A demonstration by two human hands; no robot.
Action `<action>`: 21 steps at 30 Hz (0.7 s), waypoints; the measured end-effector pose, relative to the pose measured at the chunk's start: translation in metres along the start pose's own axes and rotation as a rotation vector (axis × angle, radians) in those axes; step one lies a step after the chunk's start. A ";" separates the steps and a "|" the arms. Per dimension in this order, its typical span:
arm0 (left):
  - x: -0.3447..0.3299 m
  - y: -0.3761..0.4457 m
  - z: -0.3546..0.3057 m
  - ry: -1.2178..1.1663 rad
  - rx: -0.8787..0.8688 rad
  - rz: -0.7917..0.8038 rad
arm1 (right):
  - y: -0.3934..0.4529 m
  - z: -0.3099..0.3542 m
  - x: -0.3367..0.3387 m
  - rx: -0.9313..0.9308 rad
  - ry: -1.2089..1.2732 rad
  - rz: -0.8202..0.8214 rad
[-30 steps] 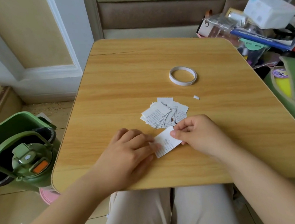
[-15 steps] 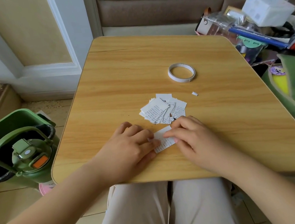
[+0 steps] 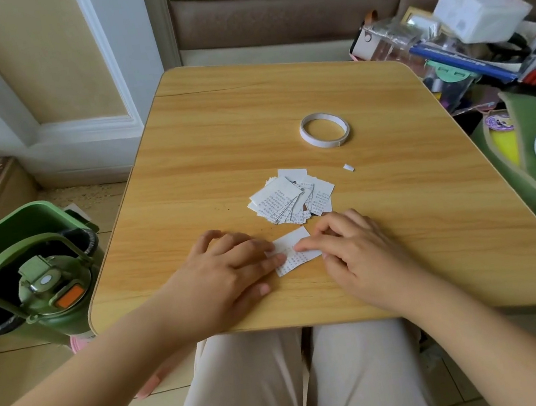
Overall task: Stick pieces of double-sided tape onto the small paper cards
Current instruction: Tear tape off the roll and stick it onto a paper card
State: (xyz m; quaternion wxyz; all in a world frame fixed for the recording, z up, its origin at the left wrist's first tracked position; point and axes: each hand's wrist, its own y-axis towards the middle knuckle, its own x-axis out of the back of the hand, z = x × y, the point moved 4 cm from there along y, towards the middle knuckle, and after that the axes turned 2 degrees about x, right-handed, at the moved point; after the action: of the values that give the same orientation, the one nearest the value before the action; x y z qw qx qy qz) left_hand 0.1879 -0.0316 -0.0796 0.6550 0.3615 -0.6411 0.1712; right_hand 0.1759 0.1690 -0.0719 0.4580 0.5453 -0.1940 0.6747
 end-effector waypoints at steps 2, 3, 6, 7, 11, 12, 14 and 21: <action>0.000 -0.002 0.001 -0.022 0.005 0.019 | 0.000 -0.001 -0.001 -0.006 -0.004 0.003; 0.000 -0.004 0.002 -0.033 0.007 0.027 | -0.001 -0.002 -0.001 -0.007 -0.005 0.002; 0.001 -0.010 0.004 -0.054 0.026 0.041 | -0.003 -0.004 -0.002 -0.001 0.011 -0.026; 0.001 -0.010 0.004 -0.055 0.035 0.044 | -0.004 -0.004 -0.002 0.000 0.040 -0.037; 0.003 -0.004 0.002 -0.063 0.070 0.034 | -0.009 -0.009 -0.001 -0.042 0.181 -0.034; 0.004 -0.003 0.001 -0.065 0.075 0.029 | -0.010 -0.011 0.000 -0.074 0.213 -0.024; 0.004 -0.003 0.001 -0.065 0.088 0.022 | -0.013 -0.016 0.002 -0.112 0.244 -0.005; 0.005 0.013 0.004 -0.273 0.237 0.005 | 0.001 -0.014 0.013 -0.215 0.244 -0.084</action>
State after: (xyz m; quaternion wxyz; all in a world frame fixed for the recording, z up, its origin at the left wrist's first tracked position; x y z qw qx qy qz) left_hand 0.1768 -0.0263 -0.0715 0.5141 0.4546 -0.7003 0.1964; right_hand 0.1674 0.1843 -0.0649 0.5614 0.4150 -0.1850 0.6916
